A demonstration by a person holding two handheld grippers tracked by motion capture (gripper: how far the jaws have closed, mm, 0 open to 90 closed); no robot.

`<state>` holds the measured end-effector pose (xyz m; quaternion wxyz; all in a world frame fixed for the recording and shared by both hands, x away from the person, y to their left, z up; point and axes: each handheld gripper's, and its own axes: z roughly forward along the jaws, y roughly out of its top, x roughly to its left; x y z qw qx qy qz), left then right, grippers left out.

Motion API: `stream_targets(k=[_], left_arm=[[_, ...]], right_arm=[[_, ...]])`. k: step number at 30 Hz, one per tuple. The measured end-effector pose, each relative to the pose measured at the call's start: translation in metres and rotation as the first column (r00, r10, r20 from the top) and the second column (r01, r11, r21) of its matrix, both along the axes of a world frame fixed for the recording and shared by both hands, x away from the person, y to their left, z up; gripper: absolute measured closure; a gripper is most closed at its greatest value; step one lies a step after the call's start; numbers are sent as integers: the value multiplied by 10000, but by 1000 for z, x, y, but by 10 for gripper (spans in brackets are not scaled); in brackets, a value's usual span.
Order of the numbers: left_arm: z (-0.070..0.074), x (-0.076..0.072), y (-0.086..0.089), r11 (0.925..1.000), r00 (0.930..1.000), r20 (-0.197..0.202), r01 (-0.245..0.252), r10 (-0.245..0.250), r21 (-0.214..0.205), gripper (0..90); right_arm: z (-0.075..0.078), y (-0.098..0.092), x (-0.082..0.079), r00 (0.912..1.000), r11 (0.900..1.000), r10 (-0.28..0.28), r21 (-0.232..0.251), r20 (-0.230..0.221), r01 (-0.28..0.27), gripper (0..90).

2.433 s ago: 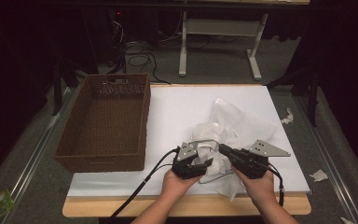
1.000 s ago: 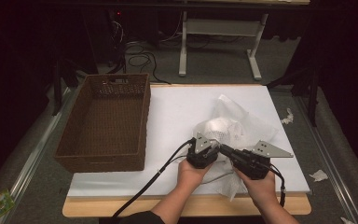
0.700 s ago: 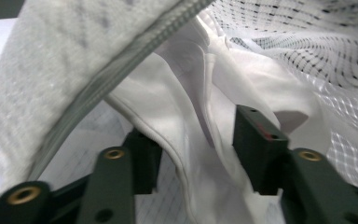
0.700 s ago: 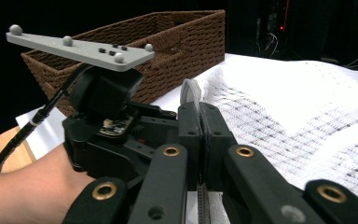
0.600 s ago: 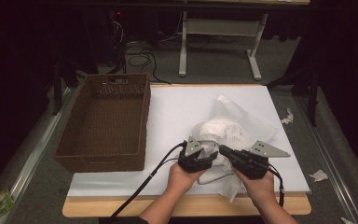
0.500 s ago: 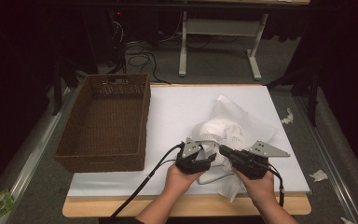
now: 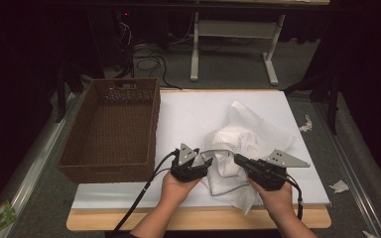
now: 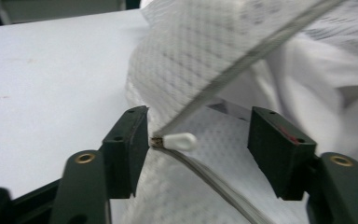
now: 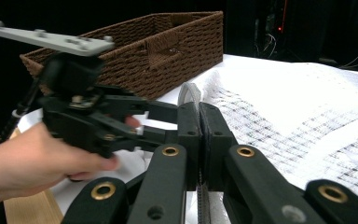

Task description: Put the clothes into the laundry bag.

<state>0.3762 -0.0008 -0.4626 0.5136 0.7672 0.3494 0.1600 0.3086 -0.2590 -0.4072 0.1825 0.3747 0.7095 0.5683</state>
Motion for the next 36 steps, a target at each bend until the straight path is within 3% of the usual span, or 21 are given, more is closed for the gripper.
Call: stream_targets(k=[2, 5, 7, 9, 12, 14, 18, 22, 25, 28, 29, 32, 34, 36], left_arm=[[-3, 8, -8, 9997, 9998, -200, -44, 49, 249, 390], [-5, 16, -11, 9998, 9978, -658, -64, 75, 162, 590], [-3, 15, -8, 9996, 9984, -574, -7, 23, 279, 716], [1, 9, -2, 9982, 9997, -225, 5, 8, 597, 848], [11, -2, 16, 9971, 10000, 60, -3, -1, 757, 874], [16, -13, 28, 9952, 9998, 39, 206, -211, 954, 894], [14, -26, 37, 9946, 9991, 10, 413, -416, 951, 894], [8, -26, 38, 9958, 9990, -216, 396, -379, 823, 893], [7, -26, 39, 9966, 9994, -152, 312, -301, 758, 891], [5, -24, 41, 9975, 9995, -192, 254, -242, 661, 889], [5, -24, 42, 9977, 9995, -221, 233, -220, 639, 889], [3, -21, 43, 9986, 9993, -344, 163, -146, 505, 889], [1, -21, 43, 9984, 9993, -344, 156, -137, 551, 889], [0, -20, 43, 9983, 9993, -353, 151, -131, 562, 888]], right_arm=[[0, 0, 0, 10000, 10000, 19, -3, 10, -19, 888], [-1, 0, 0, 10000, 10000, 58, -36, -11, -58, 887], [-1, -1, 0, 10000, 10000, 41, -39, -77, -41, 886], [-3, -2, 0, 9999, 10000, 30, -82, -133, -32, 884], [-5, -3, 0, 9998, 9999, 33, -121, -203, -36, 884], [-6, -4, 0, 9998, 9998, 44, -188, -219, -48, 883], [-8, 0, -2, 9993, 9995, 61, -316, -372, -73, 881], [-9, 4, -7, 9987, 9991, 137, -392, -498, -157, 828], [-7, 2, -12, 9985, 9996, 192, -194, -505, -202, 759], [-5, -4, -15, 9990, 9999, -119, -43, -428, 117, 703], [-4, -11, -15, 9976, 9989, -463, 80, -514, 467, 682], [-5, -26, -14, 9862, 9886, -1498, 43, -711, 1505, 604], [-6, -37, -14, 9694, 9715, -2362, -355, -662, 2343, 537], [-8, -47, -13, 9492, 9533, -3009, -562, -919, 2968, 453]])
